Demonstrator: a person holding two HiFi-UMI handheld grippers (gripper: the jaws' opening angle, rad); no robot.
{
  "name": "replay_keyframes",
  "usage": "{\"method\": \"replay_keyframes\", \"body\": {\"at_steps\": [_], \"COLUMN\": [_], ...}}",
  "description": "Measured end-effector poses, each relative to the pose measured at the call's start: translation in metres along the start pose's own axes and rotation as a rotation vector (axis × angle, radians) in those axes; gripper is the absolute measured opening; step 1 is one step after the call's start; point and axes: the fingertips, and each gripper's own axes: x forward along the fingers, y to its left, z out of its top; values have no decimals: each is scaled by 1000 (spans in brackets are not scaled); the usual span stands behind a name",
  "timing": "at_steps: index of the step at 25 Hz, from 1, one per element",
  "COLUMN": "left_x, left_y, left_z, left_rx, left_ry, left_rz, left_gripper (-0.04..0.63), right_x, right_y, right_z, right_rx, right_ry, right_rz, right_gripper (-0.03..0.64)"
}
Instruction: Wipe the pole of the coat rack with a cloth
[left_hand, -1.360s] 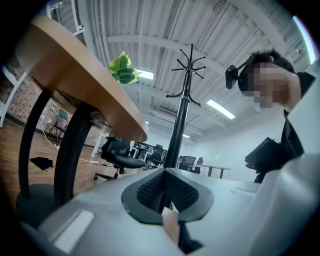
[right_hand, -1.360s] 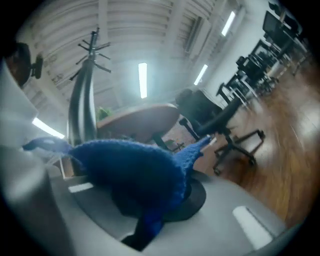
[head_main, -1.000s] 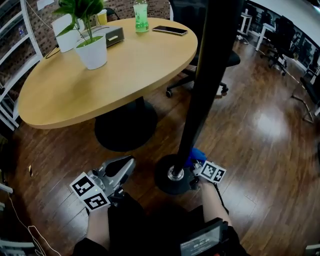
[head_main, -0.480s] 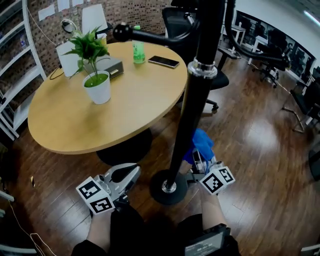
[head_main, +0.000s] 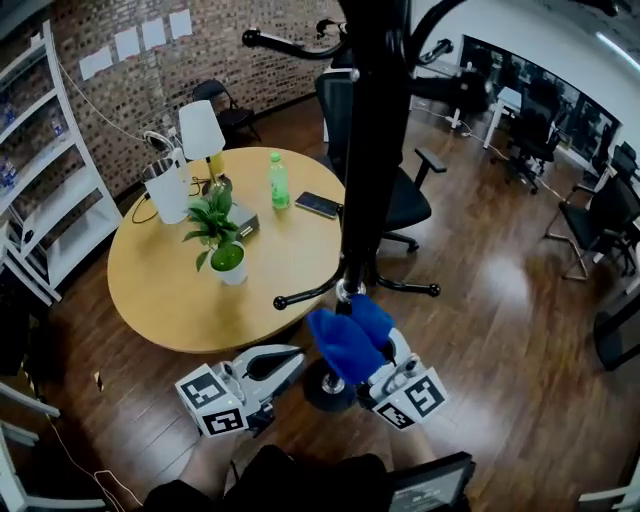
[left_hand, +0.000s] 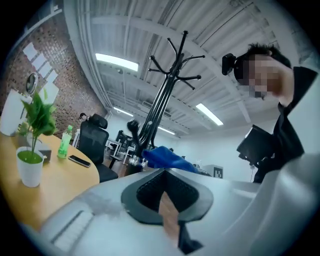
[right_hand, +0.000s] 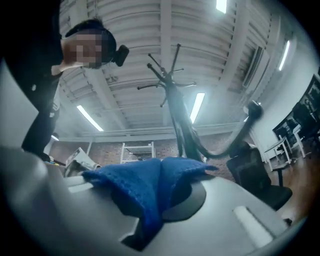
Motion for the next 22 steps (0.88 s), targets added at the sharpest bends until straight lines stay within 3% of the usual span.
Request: {"method": "replay_keyframes", "body": {"at_steps": [2,7,9,13,17,22], "left_x": [2,9,9,10,4,-2], "left_y": [-31,-85,-98,-113,-114,-114], "left_z": [39,135,153,165,161,153], "left_rx": [30,274,322,329,336,354], "left_ry": [-3,-47,-68,-105,-92,-76], "left_rz": [-17,-69,-79,-89,-92,-78], "left_gripper": [2,2,2,2,2,2], "right_x": [2,6,6,1,-6,-11], "right_y": [32,62,65,72,81,91], "right_z": [46,139,163,176,175,168], "right_rx": [-27,-210,-239,-242,-191,-225], "right_ry": [16,79,87,107,69,90], "right_rz": [42,97,88,79,57,42], "right_gripper": [21,21,21,21,21,20]}}
